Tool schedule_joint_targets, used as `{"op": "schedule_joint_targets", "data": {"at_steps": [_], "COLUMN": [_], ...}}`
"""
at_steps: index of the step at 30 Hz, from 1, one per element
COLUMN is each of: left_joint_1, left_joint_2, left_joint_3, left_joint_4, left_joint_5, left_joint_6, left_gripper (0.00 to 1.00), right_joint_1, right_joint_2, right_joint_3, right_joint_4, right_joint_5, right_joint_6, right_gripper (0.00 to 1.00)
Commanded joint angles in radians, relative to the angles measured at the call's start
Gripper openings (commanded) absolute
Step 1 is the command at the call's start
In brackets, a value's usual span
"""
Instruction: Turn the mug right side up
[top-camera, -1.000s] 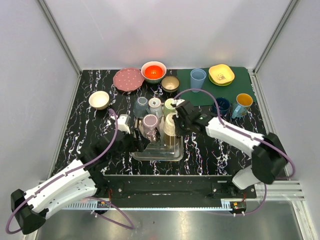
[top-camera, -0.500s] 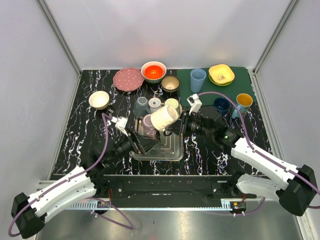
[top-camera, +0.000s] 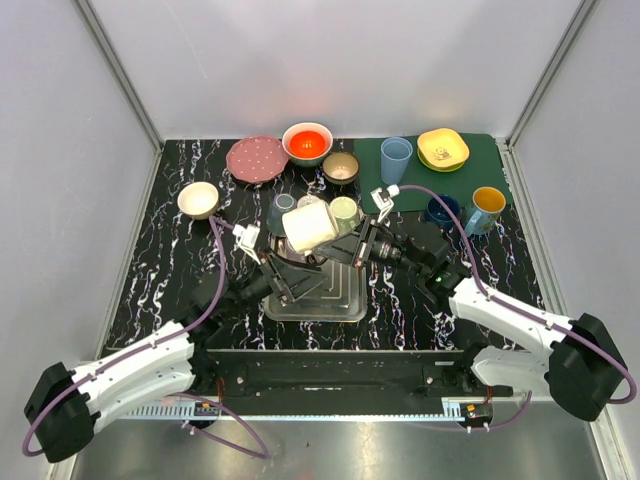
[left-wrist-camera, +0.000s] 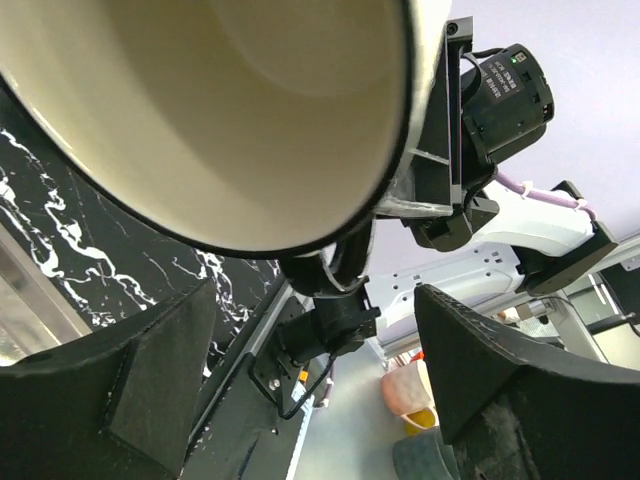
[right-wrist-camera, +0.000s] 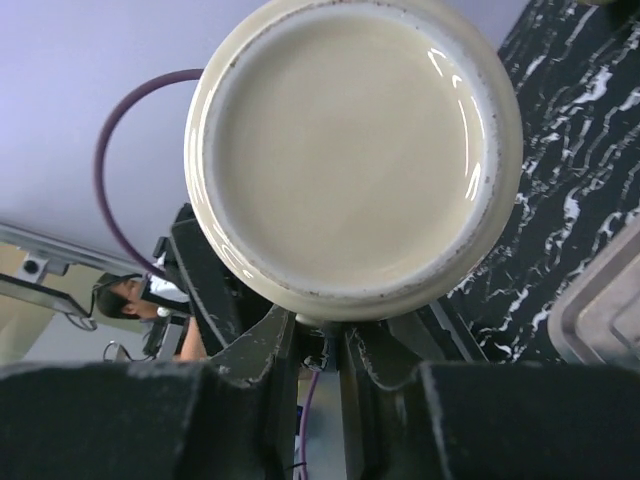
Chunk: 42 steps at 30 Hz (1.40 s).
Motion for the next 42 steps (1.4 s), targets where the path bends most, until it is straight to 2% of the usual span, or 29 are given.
{"op": "schedule_joint_targets", "data": {"at_steps": [1,3,11,15,20,26,29,33,35,39,40,42], "left_joint_1": [0.005,0.008,0.048,0.051,0.053,0.054,0.057,0.063,0.065,0.076,0.079,0.086], "left_joint_2": [0.021,0.021,-0.002,0.022,0.082,0.118,0.121,0.141,0.153,0.180,0.190,0.194], "left_joint_3": [-0.012,-0.015,-0.027,-0.010,0.011,0.037,0.045,0.056,0.053,0.039,0.037,0.030], "left_joint_4": [0.170,0.191,0.263,0.298,0.352,0.395,0.412,0.429,0.443,0.513,0.522,0.547], "left_joint_5": [0.026,0.013,-0.036,-0.020,-0.001,-0.007,-0.020,-0.015,-0.015,-0.004,0.000,0.006], "left_joint_6": [-0.044,-0.047,-0.102,-0.117,-0.140,-0.160,-0.174,-0.196,-0.202,-0.234,-0.237,-0.249], "left_gripper": [0.81,0.77,0.75,0.66,0.47,0.37,0.38,0.54,0.54,0.26,0.11,0.00], "right_joint_1": [-0.004,-0.003,-0.004,-0.003,-0.003,-0.003,-0.001,-0.001,-0.001,-0.001,-0.001,0.000], "right_joint_2": [-0.008,-0.006,-0.014,-0.018,-0.018,-0.018,-0.018,-0.021,-0.020,-0.018,-0.017,-0.018], "right_joint_3": [0.021,0.015,0.007,0.006,0.007,-0.005,-0.017,-0.033,-0.036,-0.039,-0.039,-0.042], "right_joint_4": [0.271,0.293,0.288,0.248,0.214,0.193,0.191,0.193,0.196,0.196,0.196,0.196], "right_joint_5": [-0.047,-0.053,-0.057,-0.047,-0.045,-0.051,-0.054,-0.057,-0.064,-0.073,-0.077,-0.087], "right_joint_6": [0.065,0.083,0.073,0.040,0.014,-0.012,-0.018,-0.026,-0.024,-0.032,-0.032,-0.033], "right_gripper": [0.00,0.00,0.00,0.00,0.00,0.00,0.00,0.00,0.00,0.00,0.00,0.00]}}
